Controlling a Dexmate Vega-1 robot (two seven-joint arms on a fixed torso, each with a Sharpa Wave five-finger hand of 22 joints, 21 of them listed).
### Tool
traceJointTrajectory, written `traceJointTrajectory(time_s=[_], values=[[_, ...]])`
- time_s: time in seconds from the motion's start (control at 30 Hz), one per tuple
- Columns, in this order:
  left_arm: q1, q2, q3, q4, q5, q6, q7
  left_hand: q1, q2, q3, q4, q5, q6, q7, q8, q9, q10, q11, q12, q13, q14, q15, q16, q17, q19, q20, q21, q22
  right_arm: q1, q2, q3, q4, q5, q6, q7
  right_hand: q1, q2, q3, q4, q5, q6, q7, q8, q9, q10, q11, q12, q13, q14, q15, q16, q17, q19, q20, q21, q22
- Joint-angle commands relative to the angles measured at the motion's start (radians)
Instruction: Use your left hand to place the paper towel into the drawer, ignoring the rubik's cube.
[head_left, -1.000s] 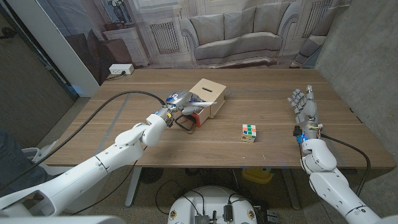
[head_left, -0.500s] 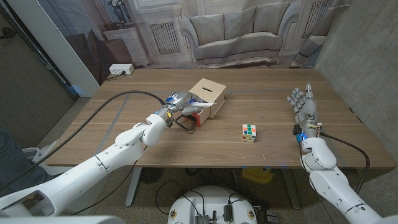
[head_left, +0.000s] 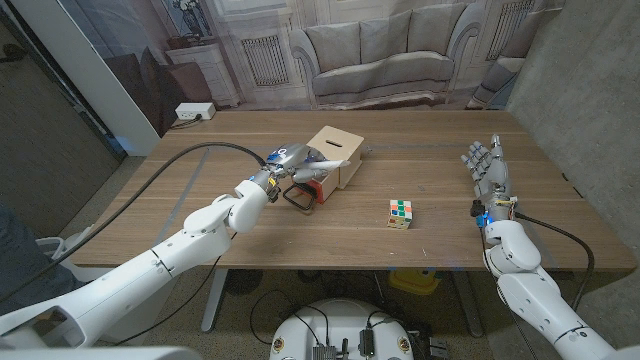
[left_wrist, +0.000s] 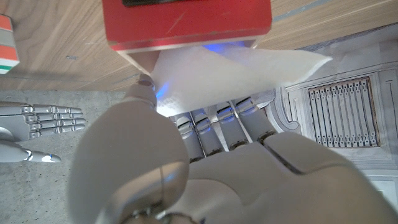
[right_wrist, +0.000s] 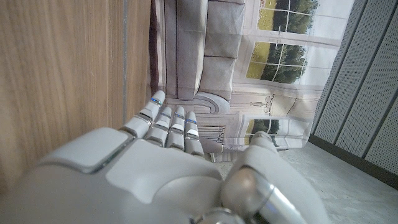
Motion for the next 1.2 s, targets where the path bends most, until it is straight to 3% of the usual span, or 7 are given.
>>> traceJointTrajectory(time_s=[0.03, 1.2], values=[[0.038, 0.018, -0.020, -0.077, 0.009, 0.024, -0.008, -0.010, 0.000, -0.004, 0.000, 0.008, -0.008, 0.001, -0.006, 0.001, 0.001, 0.002, 0.003, 0.001, 0.006, -0.110, 0.010, 0.000, 0.001, -0.005, -0.002, 0.003, -0.008, 0.000, 0.006, 0.001, 0.004, 0.013, 0.006, 0.000, 0.005, 0.000, -0.001, -0.002, 0.010, 0.003, -0.002, 0.003, 0.008, 0.001, -0.004, 0.002, 0.010, 0.000, -0.001, 0.002, 0.009, -0.005, -0.007, 0.004], [0.088, 0.041, -0.072, -0.165, 0.040, 0.073, 0.008, -0.025, -0.007, -0.014, 0.005, 0.015, -0.009, 0.006, -0.015, 0.002, -0.008, 0.011, 0.005, -0.001, -0.007, -0.105, 0.010, -0.002, 0.005, -0.007, -0.006, 0.003, -0.044, 0.003, 0.026, -0.018, -0.004, 0.036, 0.001, 0.001, 0.008, -0.002, -0.003, -0.003, 0.009, 0.003, -0.002, 0.003, 0.009, 0.001, -0.004, 0.002, 0.010, -0.003, -0.002, 0.002, 0.013, -0.005, -0.016, 0.005]])
